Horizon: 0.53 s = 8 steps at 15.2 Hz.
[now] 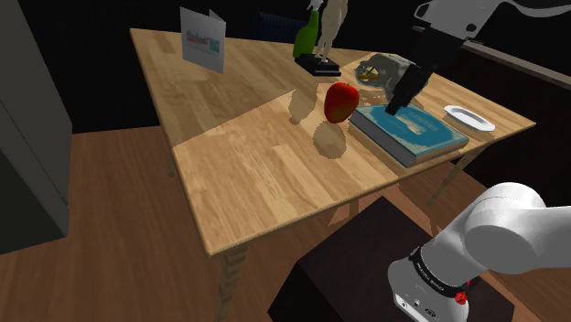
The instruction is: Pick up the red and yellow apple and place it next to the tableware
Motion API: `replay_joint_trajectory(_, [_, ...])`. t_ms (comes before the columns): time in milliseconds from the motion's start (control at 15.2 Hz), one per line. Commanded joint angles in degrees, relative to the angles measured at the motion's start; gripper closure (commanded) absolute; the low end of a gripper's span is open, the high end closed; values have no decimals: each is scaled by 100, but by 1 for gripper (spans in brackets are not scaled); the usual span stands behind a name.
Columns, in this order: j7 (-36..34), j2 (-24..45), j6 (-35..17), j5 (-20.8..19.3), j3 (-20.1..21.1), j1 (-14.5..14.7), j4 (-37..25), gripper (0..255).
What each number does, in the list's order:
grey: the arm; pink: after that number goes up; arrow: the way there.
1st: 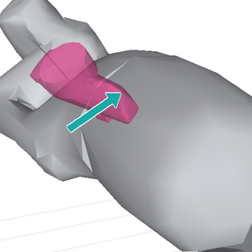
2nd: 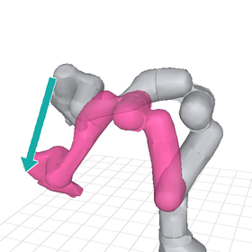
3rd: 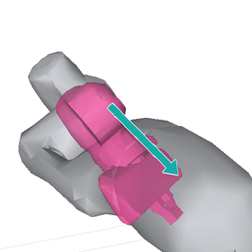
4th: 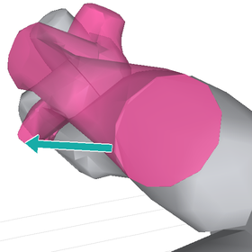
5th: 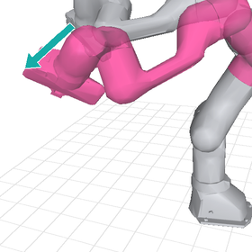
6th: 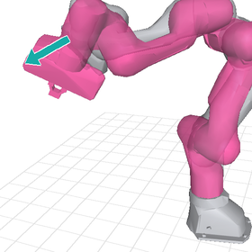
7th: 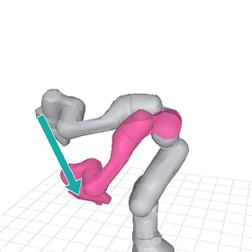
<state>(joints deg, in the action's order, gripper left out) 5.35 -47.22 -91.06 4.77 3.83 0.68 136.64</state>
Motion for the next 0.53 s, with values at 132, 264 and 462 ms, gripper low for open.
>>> replay_joint_trajectory(132, [263,530,-15,-74,-110,22,-439,0])
replay_joint_trajectory(264, [519,1054,5,-131,-206,52,-909,0])
replay_joint_trajectory(462, [890,1835,102,-186,-327,105,-1673,0])
